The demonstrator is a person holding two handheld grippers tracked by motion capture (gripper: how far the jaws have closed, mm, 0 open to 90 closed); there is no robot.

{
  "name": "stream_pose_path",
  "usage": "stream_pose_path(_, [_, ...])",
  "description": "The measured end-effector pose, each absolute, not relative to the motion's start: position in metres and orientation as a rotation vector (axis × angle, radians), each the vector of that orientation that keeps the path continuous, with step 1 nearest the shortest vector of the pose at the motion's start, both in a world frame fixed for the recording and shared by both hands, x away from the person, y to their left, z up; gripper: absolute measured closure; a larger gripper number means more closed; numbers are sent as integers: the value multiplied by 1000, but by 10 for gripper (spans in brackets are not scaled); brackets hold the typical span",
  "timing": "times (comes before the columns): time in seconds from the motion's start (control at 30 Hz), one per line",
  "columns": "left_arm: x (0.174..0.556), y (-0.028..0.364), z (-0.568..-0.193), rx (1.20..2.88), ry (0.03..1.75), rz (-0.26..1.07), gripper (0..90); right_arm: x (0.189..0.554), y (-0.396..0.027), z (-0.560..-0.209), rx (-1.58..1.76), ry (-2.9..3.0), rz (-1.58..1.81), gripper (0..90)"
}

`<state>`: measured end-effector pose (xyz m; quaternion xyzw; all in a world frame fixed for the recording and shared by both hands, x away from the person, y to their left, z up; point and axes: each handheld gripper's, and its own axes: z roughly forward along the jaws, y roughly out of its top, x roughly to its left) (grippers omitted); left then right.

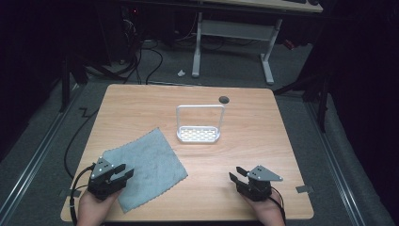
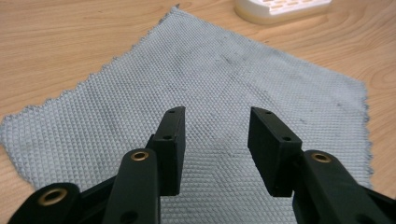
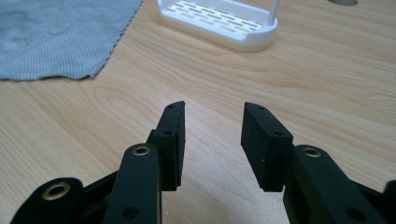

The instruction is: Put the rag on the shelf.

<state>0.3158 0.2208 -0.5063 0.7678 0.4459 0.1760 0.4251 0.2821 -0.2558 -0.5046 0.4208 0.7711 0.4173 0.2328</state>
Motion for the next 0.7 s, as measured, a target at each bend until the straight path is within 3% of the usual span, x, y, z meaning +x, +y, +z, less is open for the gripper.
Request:
stream_pose_path(0.27, [316, 213, -514, 1983, 1094, 404, 609, 284, -259, -507, 1161, 2128, 1146, 608])
stream_pose_path(0.5, [312, 193, -519, 2090, 1056, 373, 867, 287, -257, -508, 1148, 2147, 1153, 608])
stream_pose_path(0.7, [310, 177, -526, 2151, 1030, 370, 898, 289, -254, -509, 1134, 2166, 1152, 623])
